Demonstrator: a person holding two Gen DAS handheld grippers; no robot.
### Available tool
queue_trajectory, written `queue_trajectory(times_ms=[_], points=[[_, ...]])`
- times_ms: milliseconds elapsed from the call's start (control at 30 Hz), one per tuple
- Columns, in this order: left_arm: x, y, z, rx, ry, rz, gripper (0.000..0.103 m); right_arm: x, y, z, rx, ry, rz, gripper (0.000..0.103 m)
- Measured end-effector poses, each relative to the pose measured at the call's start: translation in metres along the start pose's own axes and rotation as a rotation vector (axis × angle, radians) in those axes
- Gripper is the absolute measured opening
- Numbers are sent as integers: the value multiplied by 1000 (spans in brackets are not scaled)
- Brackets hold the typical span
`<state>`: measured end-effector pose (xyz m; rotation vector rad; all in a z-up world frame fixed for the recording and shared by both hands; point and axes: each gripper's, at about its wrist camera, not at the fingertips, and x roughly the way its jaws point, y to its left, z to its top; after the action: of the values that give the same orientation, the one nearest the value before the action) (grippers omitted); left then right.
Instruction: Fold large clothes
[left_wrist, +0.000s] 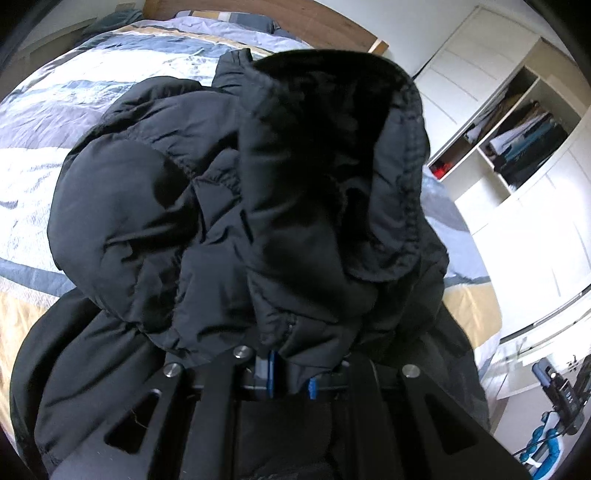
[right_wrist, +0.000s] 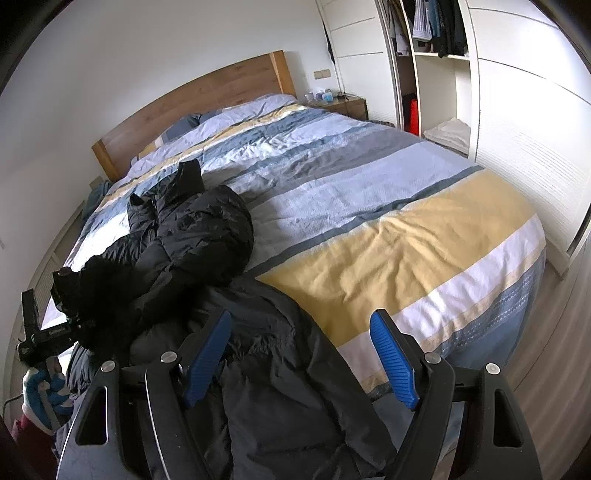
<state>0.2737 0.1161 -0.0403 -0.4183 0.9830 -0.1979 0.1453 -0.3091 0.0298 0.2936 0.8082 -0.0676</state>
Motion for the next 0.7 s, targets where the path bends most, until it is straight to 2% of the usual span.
queue_trajectory(times_ms=[133,267,433,567,700], points=[[10,-6,8,24,20,13,14,6,7,-3,-16,18,9,77],[10,-7,0,23,39,-26,23,14,18,-6,-53,39,19,79],[4,-19,-13,97,63,-60,31,23,33,-6,-88,61,34,80],[-7,-25,-19,131,78,-97,32,31,52,-6,-131,85,53,80],[-26,-16,-13,136,36,-99,32,40,77,-3,-194,107,79,80]])
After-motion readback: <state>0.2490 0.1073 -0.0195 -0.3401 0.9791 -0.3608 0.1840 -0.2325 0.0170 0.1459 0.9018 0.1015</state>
